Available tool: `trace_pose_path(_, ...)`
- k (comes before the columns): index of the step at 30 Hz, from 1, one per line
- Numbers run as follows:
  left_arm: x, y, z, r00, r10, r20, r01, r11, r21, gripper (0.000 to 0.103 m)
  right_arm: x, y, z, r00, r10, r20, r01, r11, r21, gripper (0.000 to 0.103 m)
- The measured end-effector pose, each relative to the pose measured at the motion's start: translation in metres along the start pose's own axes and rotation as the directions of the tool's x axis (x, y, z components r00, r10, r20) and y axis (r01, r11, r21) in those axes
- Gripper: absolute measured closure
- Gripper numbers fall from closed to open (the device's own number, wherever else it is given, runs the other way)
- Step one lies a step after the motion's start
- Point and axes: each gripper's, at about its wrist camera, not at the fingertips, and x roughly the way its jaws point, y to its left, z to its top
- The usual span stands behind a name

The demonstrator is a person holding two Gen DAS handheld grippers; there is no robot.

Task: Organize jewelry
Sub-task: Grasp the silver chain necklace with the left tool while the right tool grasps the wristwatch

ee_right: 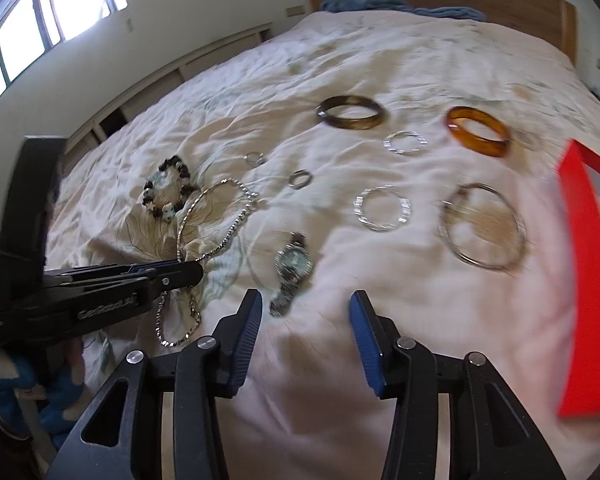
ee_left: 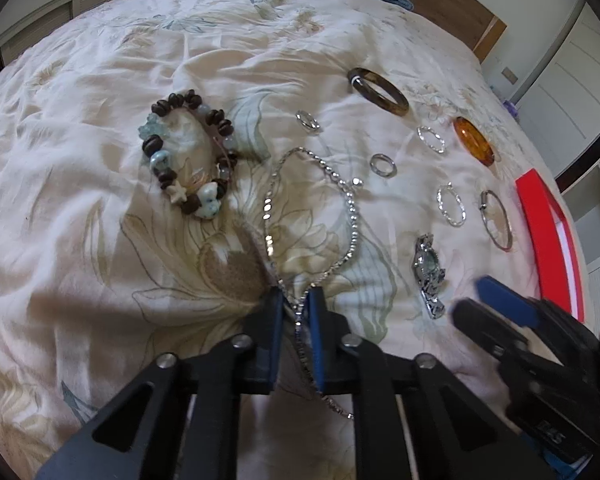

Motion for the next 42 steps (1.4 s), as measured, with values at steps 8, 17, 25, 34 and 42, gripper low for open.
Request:
trace_pose_path(8, -0.007, 0.012, 0.003, 0.997, -0.078, 0.015, 0.078, 0.997, -0.024, 0.098, 0.038, 0.008, 0.016, 0.998, 0.025, -0.057, -0.028, 0.998, -0.053, 0.073)
trace_pose_path(17, -0.005, 0.014, 0.003, 0.996, -0.089, 0.015, 0.089, 0.996, -0.021, 0.099, 0.052, 0.009, 0.021, 0.996, 0.007, -0.083, -0.014, 0.997, -0.075, 0.078)
trace_pose_path(25, -0.029, 0.002, 0.003, 0.996, -0.070, 0.061, 0.069, 0.997, 0.019, 0.099, 0.021, 0.013, 0.013, 0.999, 0.022, -0.034, -0.023, 0.999, -0.026, 0.078)
trace_pose_path(34, -0.068, -0.016, -0.013, 0.995, -0.051, 0.091, 0.044, 0.996, 0.073, 0.099, -0.045, 0.022, -0.017, 0.999, 0.045, 0.016, -0.046, 0.998, 0.034, 0.078)
trace_pose_path(42, -0.111, -0.039, -0.041, 0.992, -0.060, 0.107, 0.045, 0.990, 0.136, 0.099, -0.107, 0.025, -0.049, 0.997, 0.021, 0.078, -0.026, 0.998, 0.064, 0.078)
